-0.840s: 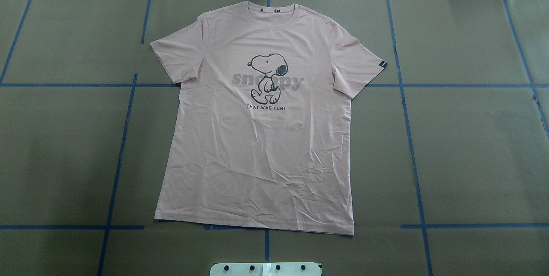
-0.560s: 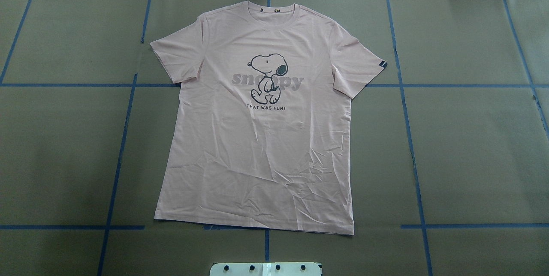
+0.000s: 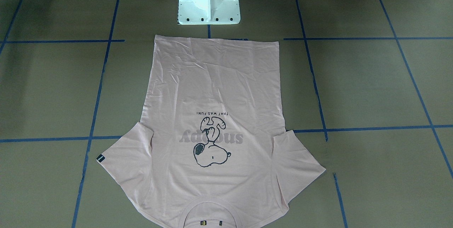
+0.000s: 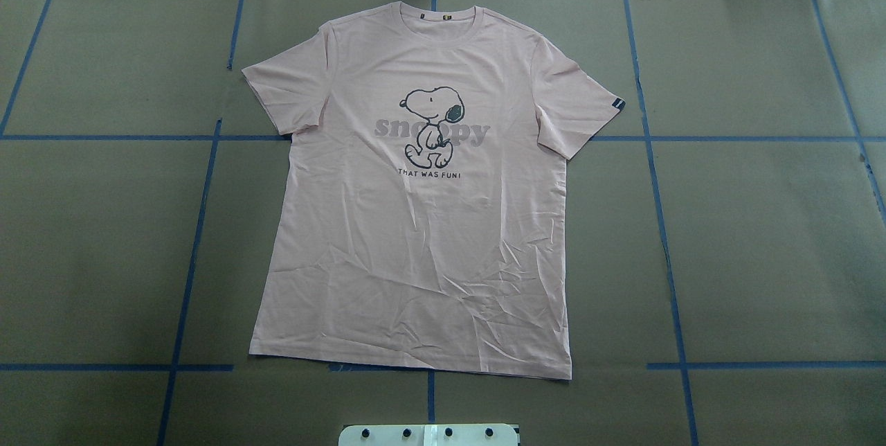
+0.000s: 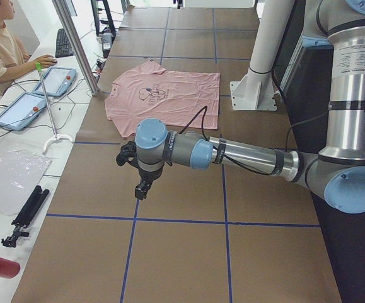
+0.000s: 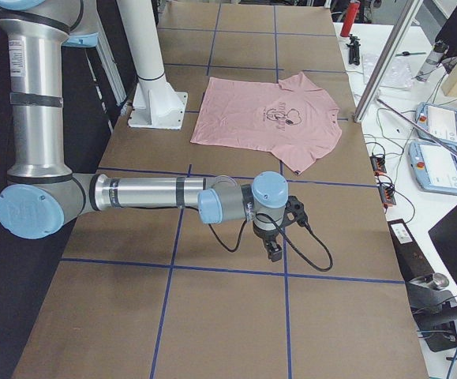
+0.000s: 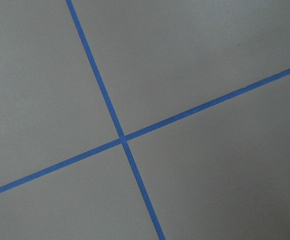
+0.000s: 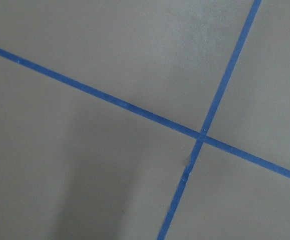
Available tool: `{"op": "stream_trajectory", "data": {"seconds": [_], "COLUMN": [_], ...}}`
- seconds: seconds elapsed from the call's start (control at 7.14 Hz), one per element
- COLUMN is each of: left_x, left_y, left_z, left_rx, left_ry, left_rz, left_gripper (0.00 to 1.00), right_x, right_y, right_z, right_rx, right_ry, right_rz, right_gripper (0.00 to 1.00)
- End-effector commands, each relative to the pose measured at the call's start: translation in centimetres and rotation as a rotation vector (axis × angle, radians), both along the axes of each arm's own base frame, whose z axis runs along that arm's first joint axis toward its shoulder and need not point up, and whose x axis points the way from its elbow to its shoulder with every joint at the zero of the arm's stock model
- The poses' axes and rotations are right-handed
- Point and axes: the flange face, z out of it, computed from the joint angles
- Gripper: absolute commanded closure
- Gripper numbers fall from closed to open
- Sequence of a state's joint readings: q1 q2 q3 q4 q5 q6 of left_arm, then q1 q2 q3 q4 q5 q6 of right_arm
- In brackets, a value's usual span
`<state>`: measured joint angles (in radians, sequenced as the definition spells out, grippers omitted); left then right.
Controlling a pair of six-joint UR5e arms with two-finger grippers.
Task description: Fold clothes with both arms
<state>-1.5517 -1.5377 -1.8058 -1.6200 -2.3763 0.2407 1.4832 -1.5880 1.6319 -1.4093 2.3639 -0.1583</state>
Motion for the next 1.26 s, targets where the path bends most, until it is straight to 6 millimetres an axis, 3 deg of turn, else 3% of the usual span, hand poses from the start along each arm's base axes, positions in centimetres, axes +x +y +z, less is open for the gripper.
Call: {"op": "stream_trajectory", "data": {"seconds": [0.0,0.14,0.42,0.7,0.84,0.98,1.12], "left_x": [1.7,1.7,1.7,2.2,2.3,2.3,2.3], "left_y": [0.5,0.5,0.5,0.7,0.8,0.7,0.8], "left_z": [-3.3,-3.6,-4.0,-4.1,-4.2,-3.8,-3.8], "left_rx": [0.061,0.07,0.079,0.057,0.055,0.047,0.047], "left_ry": [0.042,0.044,0.044,0.11,0.127,0.127,0.13], "left_rz": [0.044,0.045,0.046,0.058,0.062,0.062,0.063], "left_gripper": [0.0,0.0,0.0,0.0,0.0,0.0,0.0], "right_x": [-7.9,-15.1,-25.4,-35.0,-39.3,-40.5,-40.9], "right_y": [-4.9,-7.8,-13.5,-12.3,-10.9,-11.0,-11.2], "right_z": [-4.8,-7.1,-9.4,-13.9,-14.7,-15.7,-14.9], "right_rx": [-0.185,-0.22,-0.281,-0.34,-0.315,-0.301,-0.282], "right_ry": [-0.064,-0.107,-0.212,-0.226,-0.204,-0.204,-0.177], "right_rz": [0.175,0.194,0.315,0.491,0.536,0.54,0.566], "right_gripper": [0.0,0.0,0.0,0.01,0.08,0.13,0.18]}}
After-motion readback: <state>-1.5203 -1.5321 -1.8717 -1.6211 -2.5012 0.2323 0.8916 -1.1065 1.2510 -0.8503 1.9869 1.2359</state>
